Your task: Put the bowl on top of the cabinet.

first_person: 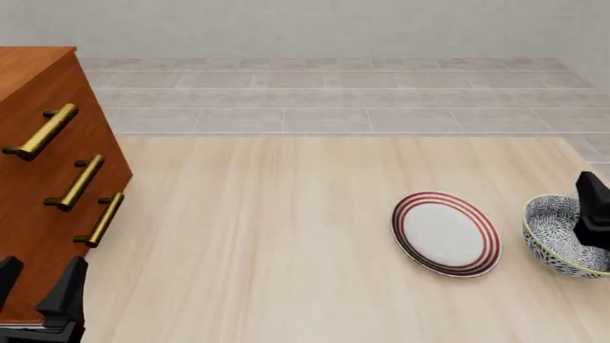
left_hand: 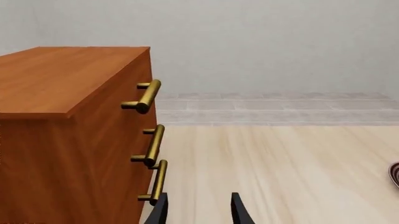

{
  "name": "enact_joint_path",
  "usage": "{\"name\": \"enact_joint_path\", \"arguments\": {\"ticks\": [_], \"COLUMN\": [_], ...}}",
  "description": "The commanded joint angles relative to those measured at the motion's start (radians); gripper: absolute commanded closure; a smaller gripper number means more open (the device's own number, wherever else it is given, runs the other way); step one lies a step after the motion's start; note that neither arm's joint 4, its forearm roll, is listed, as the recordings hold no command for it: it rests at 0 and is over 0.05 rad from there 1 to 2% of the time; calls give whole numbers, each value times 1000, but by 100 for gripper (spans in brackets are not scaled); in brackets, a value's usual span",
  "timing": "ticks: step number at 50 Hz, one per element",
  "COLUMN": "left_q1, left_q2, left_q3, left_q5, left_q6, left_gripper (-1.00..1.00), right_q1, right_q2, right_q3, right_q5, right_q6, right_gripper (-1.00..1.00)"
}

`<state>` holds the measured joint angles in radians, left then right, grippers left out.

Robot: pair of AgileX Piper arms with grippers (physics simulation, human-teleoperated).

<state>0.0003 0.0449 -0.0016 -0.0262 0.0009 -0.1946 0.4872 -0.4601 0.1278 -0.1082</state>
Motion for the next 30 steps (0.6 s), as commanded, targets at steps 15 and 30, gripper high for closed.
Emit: {"name": "enact_joint_path", "arguments": {"ticks": [15, 30], "left_q1": [-2, -7], "left_q2": [18, 3], "left_q3": [0, 0], "left_q5": [-13, -1], "left_q6": [-6, -12], "left_gripper": [-100, -100], "right_q1": [-95, -140], "right_q2": [105, 193], "right_q3": [-70, -130], "right_q5": [1, 41], "right_q6": [13, 38], "right_gripper": [-100, -100]}}
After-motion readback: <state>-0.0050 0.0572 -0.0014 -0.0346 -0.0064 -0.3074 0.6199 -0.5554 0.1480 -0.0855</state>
